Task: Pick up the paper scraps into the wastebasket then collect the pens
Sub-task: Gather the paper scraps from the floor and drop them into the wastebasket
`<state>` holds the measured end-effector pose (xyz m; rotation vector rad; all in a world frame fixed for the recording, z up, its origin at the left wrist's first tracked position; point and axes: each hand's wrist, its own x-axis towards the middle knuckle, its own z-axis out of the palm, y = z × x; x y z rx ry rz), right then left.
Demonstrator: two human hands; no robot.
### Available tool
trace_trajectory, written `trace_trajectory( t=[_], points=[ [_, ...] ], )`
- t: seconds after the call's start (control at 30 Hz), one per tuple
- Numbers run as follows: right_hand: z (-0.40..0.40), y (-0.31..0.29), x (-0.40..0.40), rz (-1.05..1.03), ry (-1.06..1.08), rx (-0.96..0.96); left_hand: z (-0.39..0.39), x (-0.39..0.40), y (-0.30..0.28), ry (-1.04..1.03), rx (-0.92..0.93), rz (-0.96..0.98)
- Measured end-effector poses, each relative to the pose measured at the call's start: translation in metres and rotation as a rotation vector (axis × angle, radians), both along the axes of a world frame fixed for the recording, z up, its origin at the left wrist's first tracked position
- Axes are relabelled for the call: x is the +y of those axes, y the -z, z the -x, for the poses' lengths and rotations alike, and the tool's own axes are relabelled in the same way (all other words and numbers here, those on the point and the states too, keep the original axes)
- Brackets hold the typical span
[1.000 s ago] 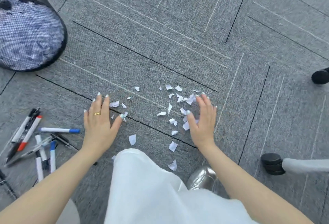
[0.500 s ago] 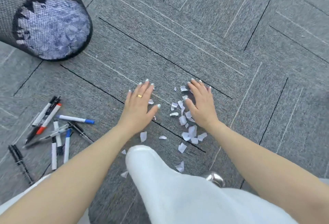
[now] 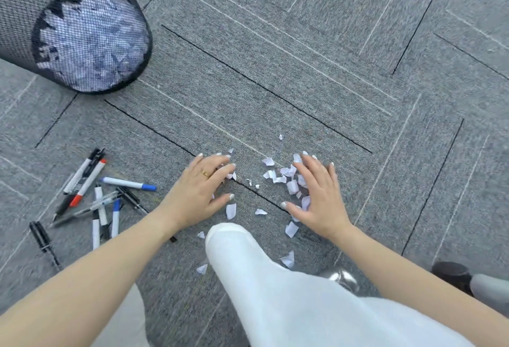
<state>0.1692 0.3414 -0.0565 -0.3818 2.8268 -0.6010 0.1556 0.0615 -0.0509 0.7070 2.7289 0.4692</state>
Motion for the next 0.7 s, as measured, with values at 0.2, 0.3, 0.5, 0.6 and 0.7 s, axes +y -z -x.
trace_trajectory(
  t=[0.2,0.3,0.5,0.6,0.7],
  points=[
    [-0.001,0.008,-0.009,-0.232,-0.108,-0.003,-0.019,0.032,0.016,-0.186,-0.075,0.152],
    [0.002,0.011,-0.010,-0.230,-0.166,0.051,-0.021,0.045,0.023,-0.145,0.026,0.180],
    [0.015,0.015,-0.023,-0.109,-0.087,0.206,-0.015,0.052,0.029,-0.233,0.197,0.086],
    [0.031,0.015,-0.035,-0.041,-0.088,0.262,-0.005,0.058,0.030,-0.240,0.258,0.052],
    [0.047,0.014,-0.040,0.030,-0.165,0.270,0.000,0.061,0.033,-0.180,0.322,0.031]
  ],
)
